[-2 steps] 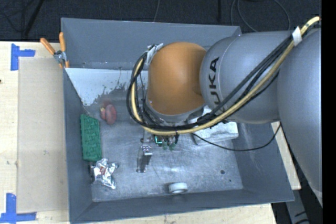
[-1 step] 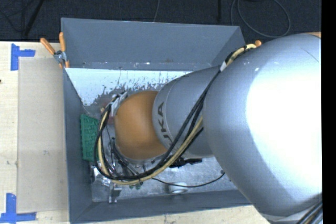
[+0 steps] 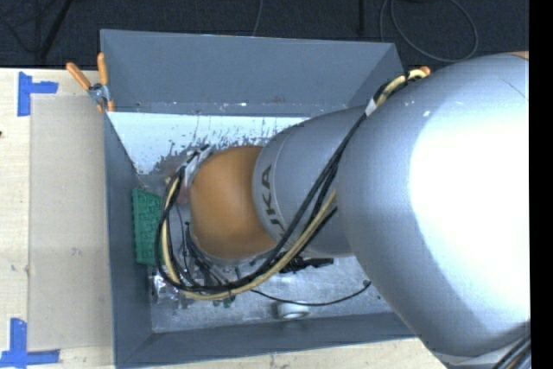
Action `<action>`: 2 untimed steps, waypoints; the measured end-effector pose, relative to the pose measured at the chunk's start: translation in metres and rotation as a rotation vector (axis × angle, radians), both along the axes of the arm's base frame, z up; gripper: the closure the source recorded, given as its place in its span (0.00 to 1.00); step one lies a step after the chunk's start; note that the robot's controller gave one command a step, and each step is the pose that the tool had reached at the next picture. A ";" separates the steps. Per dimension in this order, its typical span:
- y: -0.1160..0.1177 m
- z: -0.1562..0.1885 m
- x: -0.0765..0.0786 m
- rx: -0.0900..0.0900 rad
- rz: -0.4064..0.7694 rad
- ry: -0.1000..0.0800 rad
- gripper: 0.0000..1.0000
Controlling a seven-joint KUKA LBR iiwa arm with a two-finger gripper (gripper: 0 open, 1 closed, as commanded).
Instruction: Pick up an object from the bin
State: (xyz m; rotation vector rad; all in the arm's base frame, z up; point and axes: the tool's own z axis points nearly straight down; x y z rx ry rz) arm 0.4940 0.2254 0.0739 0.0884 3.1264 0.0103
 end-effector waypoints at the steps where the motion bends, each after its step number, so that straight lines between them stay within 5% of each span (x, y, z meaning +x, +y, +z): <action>1: -0.001 0.106 0.009 -0.005 0.135 0.007 1.00; 2: 0.002 0.260 0.007 -0.003 0.108 0.005 1.00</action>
Offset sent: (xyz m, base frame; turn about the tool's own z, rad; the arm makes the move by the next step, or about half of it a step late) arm 0.0076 -0.0014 0.1024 -0.1345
